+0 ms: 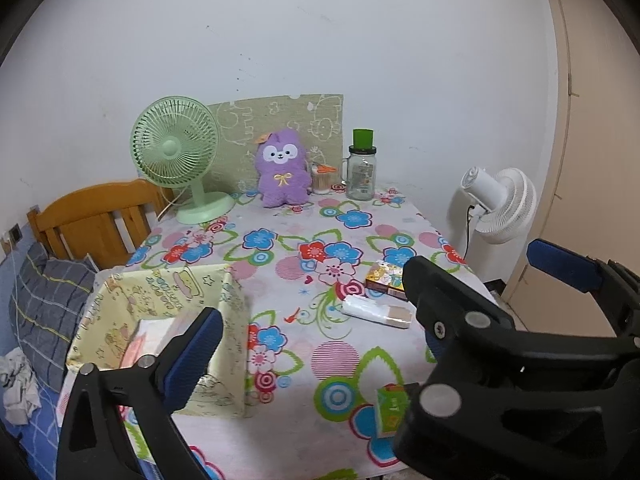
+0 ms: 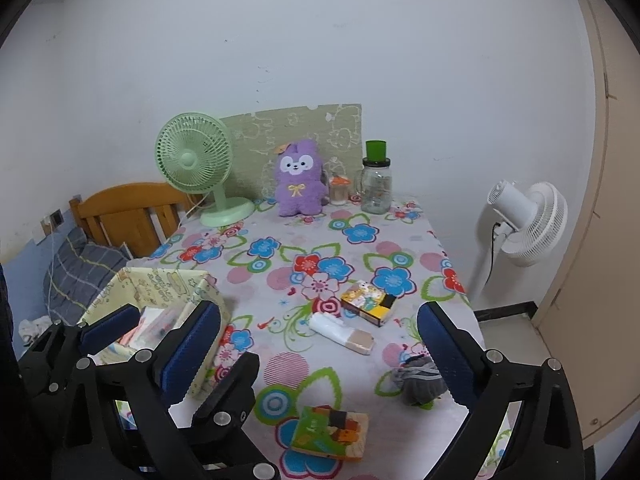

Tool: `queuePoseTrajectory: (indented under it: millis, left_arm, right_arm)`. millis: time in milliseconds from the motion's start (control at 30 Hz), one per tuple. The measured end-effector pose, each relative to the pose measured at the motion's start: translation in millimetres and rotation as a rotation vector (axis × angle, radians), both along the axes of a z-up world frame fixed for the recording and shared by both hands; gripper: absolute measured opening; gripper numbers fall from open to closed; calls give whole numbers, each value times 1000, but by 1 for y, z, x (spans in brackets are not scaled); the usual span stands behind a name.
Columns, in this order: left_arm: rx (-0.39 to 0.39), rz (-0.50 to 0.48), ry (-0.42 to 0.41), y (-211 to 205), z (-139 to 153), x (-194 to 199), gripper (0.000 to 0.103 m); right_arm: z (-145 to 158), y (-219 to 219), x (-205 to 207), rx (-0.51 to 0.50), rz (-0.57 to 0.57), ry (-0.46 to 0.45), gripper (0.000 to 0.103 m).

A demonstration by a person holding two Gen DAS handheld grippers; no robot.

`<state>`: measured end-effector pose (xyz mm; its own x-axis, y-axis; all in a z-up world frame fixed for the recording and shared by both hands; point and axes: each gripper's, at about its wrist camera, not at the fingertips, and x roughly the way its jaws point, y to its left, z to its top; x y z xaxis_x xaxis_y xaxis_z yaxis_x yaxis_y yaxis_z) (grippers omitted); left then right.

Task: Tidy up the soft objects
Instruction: 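Grasp the green printed package with the left gripper while the right grasps the gray knit bundle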

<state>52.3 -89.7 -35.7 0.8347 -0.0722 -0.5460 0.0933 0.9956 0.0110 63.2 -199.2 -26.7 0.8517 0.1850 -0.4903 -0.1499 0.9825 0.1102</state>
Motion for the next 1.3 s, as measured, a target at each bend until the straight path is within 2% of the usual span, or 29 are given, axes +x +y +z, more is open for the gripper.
queuePoseTrajectory:
  millis: [267,500,900,1133,1300]
  left_arm:
    - [-28,-2,27,-10,-16,5,103]
    - [-21,3,42,-20,-34,8,103]
    - [3,-16,75,-38,-71,10,103]
    - [-34,-36,121,-44,-94,16,103]
    - [-26,-45,130,-51,-107,17,103]
  right_arm:
    - [-17,-9,-2,-41,12,-9,100]
    - [-36,-19,0,-44,9,-21,100]
    - [-77,-31,6,-35,4,-3,100]
    - [-99,-42,5,-11,-13,-5,100]
    - [-114,-49,4,2,-21,2,100]
